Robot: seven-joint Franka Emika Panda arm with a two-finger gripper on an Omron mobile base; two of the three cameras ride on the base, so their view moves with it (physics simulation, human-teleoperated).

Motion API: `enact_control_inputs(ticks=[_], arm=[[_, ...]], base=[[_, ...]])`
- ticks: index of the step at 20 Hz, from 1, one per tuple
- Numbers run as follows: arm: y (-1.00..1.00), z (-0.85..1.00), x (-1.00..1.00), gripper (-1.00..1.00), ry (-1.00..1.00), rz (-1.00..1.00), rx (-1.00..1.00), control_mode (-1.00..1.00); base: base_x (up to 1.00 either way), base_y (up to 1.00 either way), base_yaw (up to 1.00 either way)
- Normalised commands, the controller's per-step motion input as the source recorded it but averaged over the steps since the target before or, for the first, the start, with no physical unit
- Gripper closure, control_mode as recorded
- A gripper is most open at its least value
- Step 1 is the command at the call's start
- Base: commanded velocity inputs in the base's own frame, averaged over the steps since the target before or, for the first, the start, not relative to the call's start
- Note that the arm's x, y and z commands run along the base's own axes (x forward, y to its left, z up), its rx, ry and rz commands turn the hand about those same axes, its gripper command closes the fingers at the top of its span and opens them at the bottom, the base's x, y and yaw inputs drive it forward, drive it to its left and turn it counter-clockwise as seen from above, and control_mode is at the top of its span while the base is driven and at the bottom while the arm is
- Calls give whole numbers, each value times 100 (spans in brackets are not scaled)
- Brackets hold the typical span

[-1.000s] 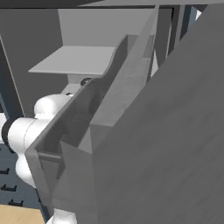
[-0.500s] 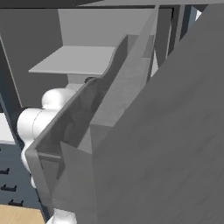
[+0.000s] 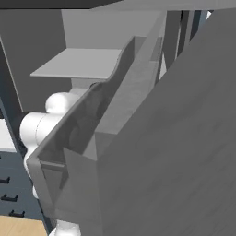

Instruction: Place one corn and one chicken drumstick in each tupperware on the nearby counter, to pack two identical lunches.

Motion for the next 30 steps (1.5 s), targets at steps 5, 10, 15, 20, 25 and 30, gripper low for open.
enact_control_inputs(ticks=[5, 10, 15, 20, 25, 30], arm=[[0, -7, -34, 100, -3, 2, 0, -100], [0, 1, -100, 100, -16, 10, 2, -100], [0, 91, -100, 100, -11, 7, 2, -100], [0, 100, -100, 100, 0, 2, 0, -100], [13, 91, -100, 100, 17, 9, -7, -100], [25, 25, -60, 100, 16, 14, -12, 100]], base=[[0, 0, 0], [0, 0, 0], [0, 0, 0], [0, 0, 0], [0, 0, 0], [-40, 16, 12]])
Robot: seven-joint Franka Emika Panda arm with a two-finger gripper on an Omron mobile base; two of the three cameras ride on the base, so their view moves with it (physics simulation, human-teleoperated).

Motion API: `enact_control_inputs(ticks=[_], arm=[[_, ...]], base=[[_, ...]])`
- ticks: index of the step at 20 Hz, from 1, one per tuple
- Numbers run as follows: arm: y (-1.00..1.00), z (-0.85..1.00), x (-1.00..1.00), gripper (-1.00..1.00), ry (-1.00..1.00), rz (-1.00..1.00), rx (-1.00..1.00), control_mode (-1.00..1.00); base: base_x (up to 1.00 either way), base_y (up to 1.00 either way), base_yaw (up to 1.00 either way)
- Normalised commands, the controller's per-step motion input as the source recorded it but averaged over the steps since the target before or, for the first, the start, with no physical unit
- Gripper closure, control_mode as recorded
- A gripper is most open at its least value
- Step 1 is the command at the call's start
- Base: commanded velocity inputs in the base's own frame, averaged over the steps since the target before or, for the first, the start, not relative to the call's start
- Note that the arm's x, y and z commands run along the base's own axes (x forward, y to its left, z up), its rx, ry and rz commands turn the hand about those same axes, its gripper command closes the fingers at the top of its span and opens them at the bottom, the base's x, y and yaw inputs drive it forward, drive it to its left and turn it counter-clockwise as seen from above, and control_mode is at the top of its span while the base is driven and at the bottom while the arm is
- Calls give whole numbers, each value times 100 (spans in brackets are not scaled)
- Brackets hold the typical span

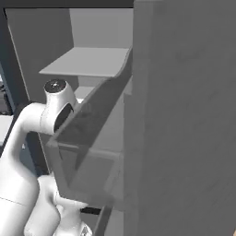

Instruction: Place one corn and one chicken drumstick in each tupperware on the nearby counter, to pack two identical lunches.

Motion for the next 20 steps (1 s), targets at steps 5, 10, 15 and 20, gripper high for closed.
enact_control_inputs(ticks=[5, 10, 15, 20], arm=[[0, 0, 0, 100, 0, 0, 0, 100], [0, 0, 0, 100, 0, 0, 0, 100], [0, 0, 0, 100, 0, 0, 0, 100], [0, 0, 0, 100, 0, 0, 0, 100]], base=[[-100, 46, 31], [-94, 100, 32], [-12, 100, 19], [93, 100, -3]])
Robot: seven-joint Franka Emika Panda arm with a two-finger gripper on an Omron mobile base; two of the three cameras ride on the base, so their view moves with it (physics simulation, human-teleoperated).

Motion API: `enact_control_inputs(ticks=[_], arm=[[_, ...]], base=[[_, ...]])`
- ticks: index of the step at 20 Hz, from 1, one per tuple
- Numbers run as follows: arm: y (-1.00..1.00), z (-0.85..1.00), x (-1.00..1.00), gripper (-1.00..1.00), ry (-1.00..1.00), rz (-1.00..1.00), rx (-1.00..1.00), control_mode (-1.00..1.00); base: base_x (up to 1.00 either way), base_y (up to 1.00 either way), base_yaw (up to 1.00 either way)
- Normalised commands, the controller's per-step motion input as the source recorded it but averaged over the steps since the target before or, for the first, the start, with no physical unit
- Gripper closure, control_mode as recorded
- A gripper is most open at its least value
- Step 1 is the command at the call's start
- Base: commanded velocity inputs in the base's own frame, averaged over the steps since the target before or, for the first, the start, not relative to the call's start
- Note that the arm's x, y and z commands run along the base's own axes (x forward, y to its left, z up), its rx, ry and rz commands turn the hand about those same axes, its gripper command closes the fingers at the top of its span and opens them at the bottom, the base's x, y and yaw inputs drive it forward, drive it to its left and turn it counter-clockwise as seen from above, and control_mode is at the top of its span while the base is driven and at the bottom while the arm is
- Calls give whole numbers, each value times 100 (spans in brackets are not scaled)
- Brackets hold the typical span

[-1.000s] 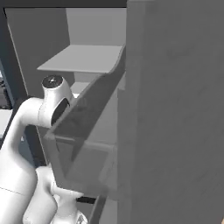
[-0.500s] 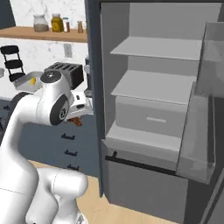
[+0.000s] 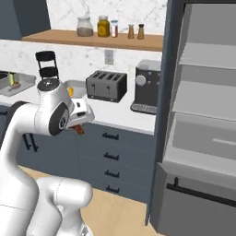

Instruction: Place one corn and one chicken drumstick in each tupperware on the nearby counter, to pack two identical lunches.

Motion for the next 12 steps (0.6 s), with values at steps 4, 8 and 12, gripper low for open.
enact_control_inputs(ticks=[4, 8, 12], arm=[[0, 0, 0, 100, 0, 0, 0, 100], [0, 0, 0, 100, 0, 0, 0, 100], [0, 0, 0, 100, 0, 0, 0, 100]], base=[[100, 100, -12], [100, 100, -23], [100, 100, -35]])
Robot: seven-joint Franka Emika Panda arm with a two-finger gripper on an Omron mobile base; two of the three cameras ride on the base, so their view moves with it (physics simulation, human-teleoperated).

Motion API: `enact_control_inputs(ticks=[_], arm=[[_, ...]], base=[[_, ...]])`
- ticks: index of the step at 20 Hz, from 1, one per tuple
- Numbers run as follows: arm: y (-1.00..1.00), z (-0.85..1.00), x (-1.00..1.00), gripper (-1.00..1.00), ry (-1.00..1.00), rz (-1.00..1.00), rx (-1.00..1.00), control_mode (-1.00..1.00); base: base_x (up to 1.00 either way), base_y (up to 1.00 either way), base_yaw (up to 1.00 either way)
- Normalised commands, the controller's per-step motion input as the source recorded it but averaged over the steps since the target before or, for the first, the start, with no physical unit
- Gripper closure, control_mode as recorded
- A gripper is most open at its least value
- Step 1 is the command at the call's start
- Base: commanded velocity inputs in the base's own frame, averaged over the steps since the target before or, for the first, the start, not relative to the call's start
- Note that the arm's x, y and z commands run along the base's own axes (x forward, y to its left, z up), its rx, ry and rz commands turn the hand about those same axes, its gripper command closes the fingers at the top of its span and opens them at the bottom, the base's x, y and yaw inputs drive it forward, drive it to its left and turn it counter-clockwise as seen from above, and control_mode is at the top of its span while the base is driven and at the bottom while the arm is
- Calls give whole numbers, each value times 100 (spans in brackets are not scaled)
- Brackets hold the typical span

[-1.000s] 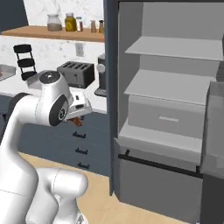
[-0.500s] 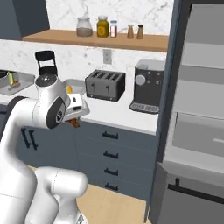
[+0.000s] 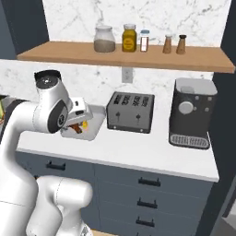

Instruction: Place one corn and one chicken drumstick in each tupperware on the nearby counter, to pack two identical lunches.

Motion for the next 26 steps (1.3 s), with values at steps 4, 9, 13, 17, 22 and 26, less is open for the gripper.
enact_control_inputs(ticks=[4, 9, 13, 17, 22, 26], arm=[[0, 0, 0, 100, 0, 0, 0, 100], [-13, -40, 60, 100, 2, 0, 0, -100], [-38, -97, 100, 100, 7, 0, 0, -100], [7, -71, 100, 100, 1, -6, 0, -100], [31, -60, 100, 100, 0, -13, 0, -100], [7, -46, 93, -100, 4, -9, 0, -100]], base=[[100, 90, -34], [40, 15, -7], [0, 0, 0], [0, 0, 0], [0, 0, 0], [0, 0, 0]])
